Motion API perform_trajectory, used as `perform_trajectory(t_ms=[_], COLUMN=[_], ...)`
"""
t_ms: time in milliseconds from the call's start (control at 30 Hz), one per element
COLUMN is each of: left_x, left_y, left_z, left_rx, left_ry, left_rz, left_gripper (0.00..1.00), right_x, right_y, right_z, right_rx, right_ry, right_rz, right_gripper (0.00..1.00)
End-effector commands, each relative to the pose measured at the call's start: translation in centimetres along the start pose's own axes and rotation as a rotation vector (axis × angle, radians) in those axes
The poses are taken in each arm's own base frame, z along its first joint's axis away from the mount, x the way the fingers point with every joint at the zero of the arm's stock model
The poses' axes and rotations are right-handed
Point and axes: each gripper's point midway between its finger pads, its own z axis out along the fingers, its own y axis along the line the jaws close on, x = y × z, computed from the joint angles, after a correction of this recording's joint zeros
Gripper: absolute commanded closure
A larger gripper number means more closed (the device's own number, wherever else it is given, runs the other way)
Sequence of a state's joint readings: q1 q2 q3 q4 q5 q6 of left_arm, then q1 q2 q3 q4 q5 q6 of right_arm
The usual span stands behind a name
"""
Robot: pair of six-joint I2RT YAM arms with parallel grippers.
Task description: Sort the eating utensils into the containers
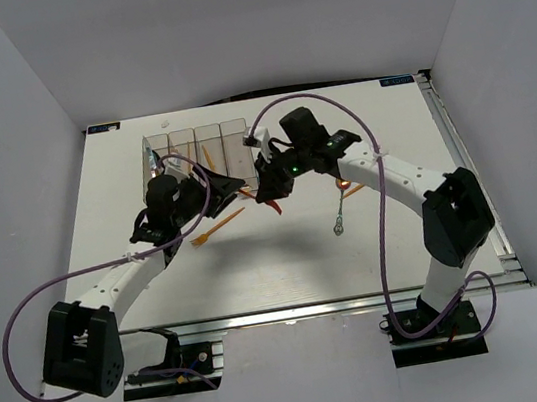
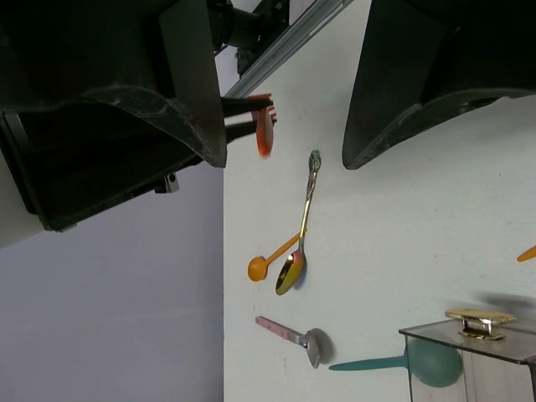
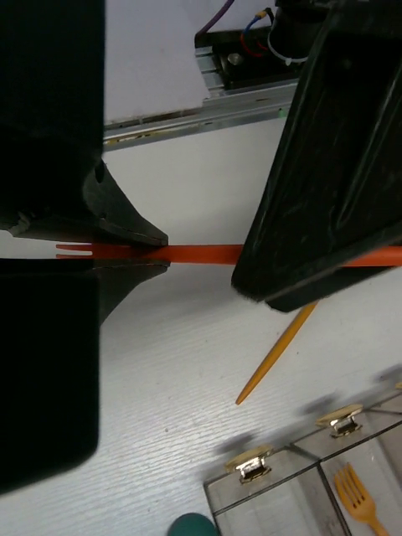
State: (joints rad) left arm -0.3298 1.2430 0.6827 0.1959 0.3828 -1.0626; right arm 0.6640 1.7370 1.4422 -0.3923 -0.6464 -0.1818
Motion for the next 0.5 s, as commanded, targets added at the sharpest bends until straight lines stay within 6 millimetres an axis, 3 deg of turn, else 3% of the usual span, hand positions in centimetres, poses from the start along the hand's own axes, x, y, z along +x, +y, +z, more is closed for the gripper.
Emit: perform_trajectory(t_ms=[0,100,200,267,300,333,367,400,433,467], left_x=[-0.6,-0.1,0.2,0.0,0.0,-0.4,-0.3,-0.5,-2.2,-2.4], left_y=[-1.7,-1.3,-1.8,-2.3,-2.3,-2.5,-1.9,-1.5,-2.2,-0.6], left_z=[0.3,0.8,1.0,1.0,1.0,1.0,1.0,1.0,1.2,0.9], left_rx=[0.045,0.039,0.056,0.071,0.066,0.066,0.030,-0.005,-0.022,-0.110], left_ry=[-0.006,0.018,0.046,0.049,0.050,0.039,0.050,0.053,0.015,0.041], left_rz=[0.038,0.030,0.045,0.065,0.070,0.113,0.122,0.141,0.250,0.247], left_gripper=[0.32,0.43,0.73,0.98,1.00,1.00,1.00,1.00,1.00,1.00], right_x=[-3.1,-3.5,-3.9,-4.0,-3.9,-3.6,-3.7,-3.6,-2.9,-2.7], right_y=[1.0,1.2,1.1,1.1,1.2,1.4,1.8,2.1,3.6,3.7], right_z=[0.2,0.6,0.8,0.9,0.9,0.7,0.3,0.0,-0.7,-1.7], right_rx=[-0.017,-0.025,-0.029,-0.040,-0.050,-0.064,-0.103,-0.131,-0.220,-0.243], right_ry=[-0.073,-0.077,-0.085,-0.085,-0.084,-0.074,-0.081,-0.084,-0.070,-0.074], right_rz=[-0.002,-0.004,-0.010,-0.040,-0.060,-0.072,-0.126,-0.163,-0.186,-0.229], right_gripper=[1.00,1.00,0.96,0.82,0.74,0.59,0.52,0.38,0.31,0.27])
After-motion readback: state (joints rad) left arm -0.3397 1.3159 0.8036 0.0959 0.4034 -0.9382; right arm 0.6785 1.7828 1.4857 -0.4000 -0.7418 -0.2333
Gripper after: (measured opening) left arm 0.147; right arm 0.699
